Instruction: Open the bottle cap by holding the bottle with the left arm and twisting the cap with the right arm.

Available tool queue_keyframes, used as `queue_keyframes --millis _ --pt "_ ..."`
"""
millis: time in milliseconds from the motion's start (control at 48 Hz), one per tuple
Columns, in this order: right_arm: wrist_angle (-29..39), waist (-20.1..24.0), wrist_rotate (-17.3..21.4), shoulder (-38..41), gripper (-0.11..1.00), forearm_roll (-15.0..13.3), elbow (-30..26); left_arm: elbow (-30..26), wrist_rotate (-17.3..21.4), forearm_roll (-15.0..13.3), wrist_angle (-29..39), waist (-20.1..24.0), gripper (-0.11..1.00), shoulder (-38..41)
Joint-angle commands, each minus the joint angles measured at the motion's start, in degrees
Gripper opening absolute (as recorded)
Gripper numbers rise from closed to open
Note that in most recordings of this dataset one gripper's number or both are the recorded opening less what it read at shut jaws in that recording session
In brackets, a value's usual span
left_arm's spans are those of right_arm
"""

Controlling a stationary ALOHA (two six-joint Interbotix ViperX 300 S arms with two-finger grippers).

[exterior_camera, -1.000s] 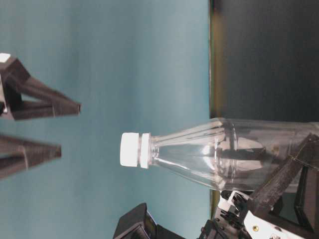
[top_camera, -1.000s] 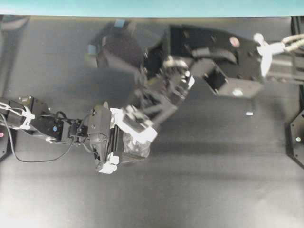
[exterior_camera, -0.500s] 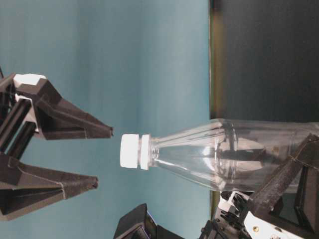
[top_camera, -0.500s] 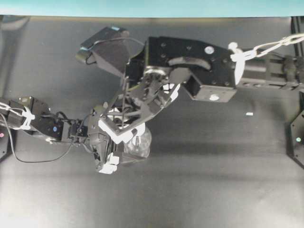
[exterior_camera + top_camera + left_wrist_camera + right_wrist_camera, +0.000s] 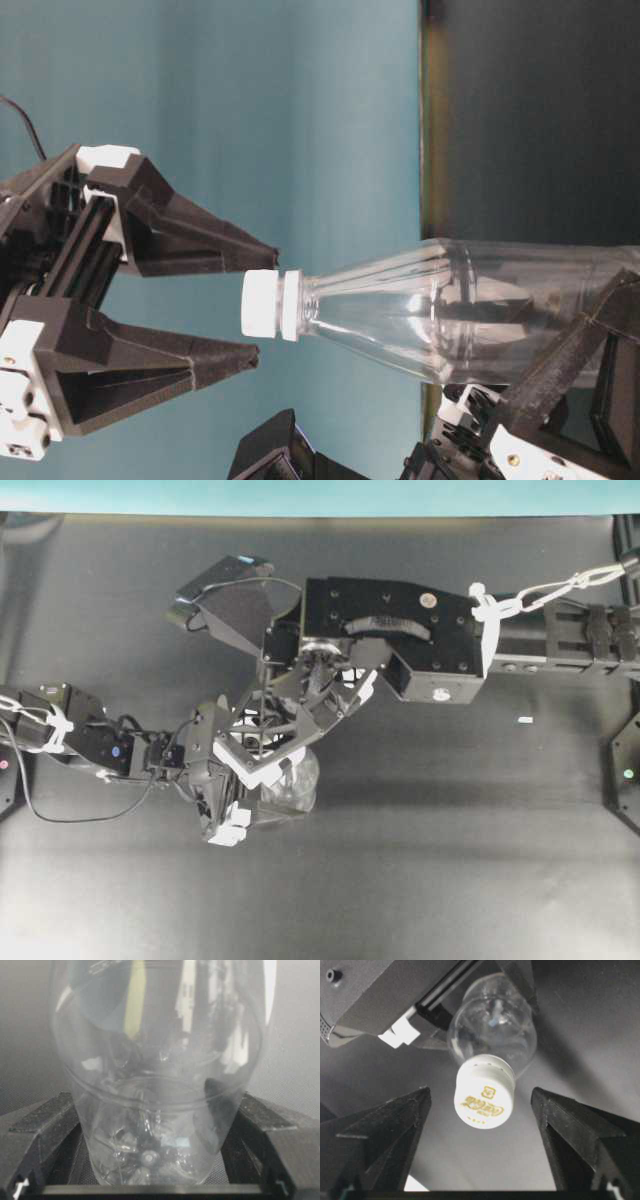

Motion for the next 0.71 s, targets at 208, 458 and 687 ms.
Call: queue_keyframes --millis 208,458,687 --pt "-0.4 -0.4 -0.4 -0.8 0.36 0.1 1.2 -0.2 0.1 0.0 -0.1 0.3 0.83 -0.1" --pt "0.0 -0.5 -4.9 -1.1 0.36 0.6 1.6 -0.2 0.1 0.0 -0.1 0.3 0.83 -0.1" --pt "0.1 -0.8 -20.0 -1.0 0.36 0.6 1.5 -0.2 0.1 0.0 -0.1 0.3 0.83 -0.1"
